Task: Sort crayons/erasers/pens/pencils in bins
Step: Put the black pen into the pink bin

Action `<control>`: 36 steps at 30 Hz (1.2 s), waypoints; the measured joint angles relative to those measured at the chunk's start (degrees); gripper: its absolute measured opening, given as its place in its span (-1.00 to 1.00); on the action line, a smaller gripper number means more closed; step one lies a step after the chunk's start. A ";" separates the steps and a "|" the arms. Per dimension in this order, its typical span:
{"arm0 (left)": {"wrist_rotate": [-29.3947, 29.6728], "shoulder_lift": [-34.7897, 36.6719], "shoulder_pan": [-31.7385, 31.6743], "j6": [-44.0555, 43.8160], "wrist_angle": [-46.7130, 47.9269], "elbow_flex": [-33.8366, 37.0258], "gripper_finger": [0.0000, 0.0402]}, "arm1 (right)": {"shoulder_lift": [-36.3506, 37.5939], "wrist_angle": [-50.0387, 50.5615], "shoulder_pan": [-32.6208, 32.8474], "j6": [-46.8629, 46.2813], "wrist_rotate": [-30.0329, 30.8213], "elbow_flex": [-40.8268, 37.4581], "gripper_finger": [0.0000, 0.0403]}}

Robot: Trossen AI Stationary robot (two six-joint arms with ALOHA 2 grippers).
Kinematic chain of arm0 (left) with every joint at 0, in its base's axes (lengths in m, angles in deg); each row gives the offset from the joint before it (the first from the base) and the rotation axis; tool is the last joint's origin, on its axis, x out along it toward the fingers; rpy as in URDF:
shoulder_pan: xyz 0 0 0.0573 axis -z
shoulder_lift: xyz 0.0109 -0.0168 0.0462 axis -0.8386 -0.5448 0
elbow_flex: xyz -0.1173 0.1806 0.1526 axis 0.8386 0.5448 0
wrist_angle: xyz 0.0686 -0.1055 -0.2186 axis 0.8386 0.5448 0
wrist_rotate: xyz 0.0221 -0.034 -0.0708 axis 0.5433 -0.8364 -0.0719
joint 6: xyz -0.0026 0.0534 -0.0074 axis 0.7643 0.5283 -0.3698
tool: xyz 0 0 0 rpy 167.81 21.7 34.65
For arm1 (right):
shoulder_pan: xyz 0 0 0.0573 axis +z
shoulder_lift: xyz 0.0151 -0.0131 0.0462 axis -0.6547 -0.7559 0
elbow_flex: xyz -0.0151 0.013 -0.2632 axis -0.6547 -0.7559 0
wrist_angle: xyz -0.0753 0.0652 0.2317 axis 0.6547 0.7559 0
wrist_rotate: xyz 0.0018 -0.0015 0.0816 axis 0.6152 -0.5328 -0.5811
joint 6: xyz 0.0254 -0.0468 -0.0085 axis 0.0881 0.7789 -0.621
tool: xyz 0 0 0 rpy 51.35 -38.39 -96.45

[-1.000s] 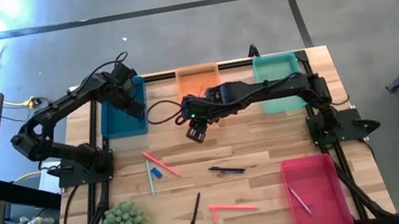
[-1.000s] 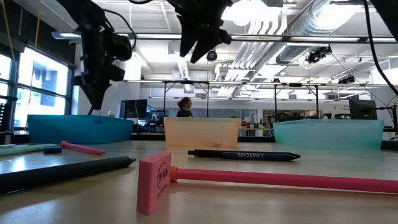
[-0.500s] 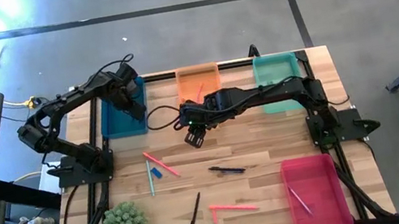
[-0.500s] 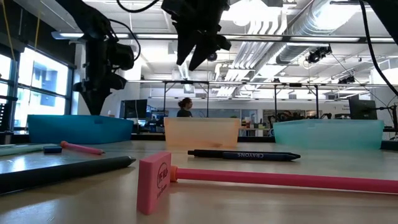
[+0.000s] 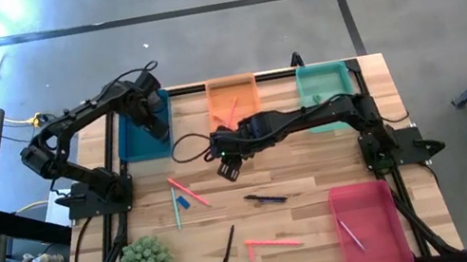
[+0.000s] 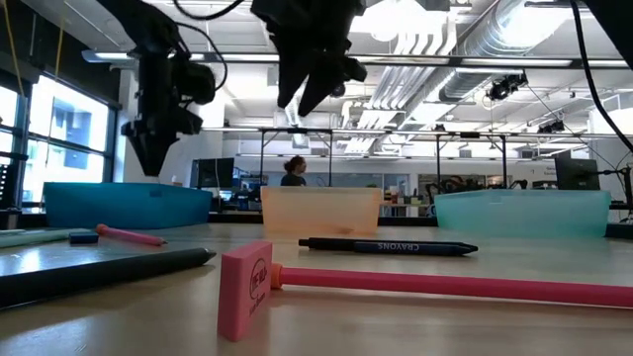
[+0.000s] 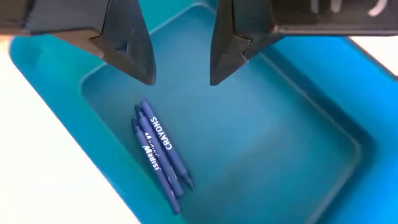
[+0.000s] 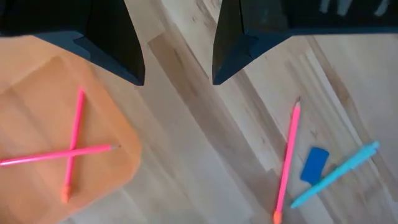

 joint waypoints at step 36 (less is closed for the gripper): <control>-14.17 17.78 14.80 -6.69 6.43 -5.88 -0.32 | -5.42 10.26 9.42 2.75 -10.97 -10.29 -0.10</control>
